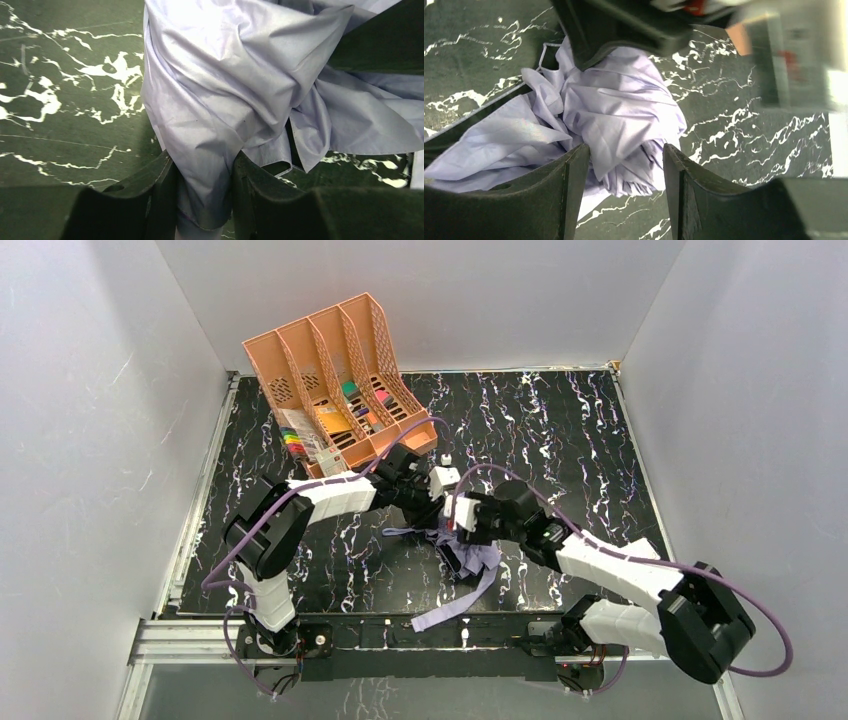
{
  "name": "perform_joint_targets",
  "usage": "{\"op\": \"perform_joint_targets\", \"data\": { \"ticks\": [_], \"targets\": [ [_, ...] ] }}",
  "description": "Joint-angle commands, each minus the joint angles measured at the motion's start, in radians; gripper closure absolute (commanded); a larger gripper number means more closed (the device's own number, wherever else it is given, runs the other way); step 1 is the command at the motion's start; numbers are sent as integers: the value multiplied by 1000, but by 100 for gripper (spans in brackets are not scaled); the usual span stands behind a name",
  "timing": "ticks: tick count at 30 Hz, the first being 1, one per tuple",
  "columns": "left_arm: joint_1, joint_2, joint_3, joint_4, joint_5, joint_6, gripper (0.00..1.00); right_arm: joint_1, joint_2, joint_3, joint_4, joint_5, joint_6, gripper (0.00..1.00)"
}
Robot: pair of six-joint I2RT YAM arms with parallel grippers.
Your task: Put away the umbrella
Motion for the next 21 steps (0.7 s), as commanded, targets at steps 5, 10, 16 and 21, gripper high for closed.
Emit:
{"op": "perform_joint_targets", "data": {
  "ticks": [5, 10, 16, 21],
  "targets": [
    [-12, 23, -29, -18, -259, 80, 100, -199, -60, 142, -97, -110, 372, 39],
    [-15, 27, -28, -28, -258, 85, 100, -277, -22, 189, -125, -13, 530, 40],
    [-23, 24, -29, -30, -271, 98, 100, -359, 27, 263, -166, -130, 691, 39],
    [-35, 27, -27, -32, -291, 107, 100, -388, 107, 363, -206, -159, 754, 37]
  ]
}}
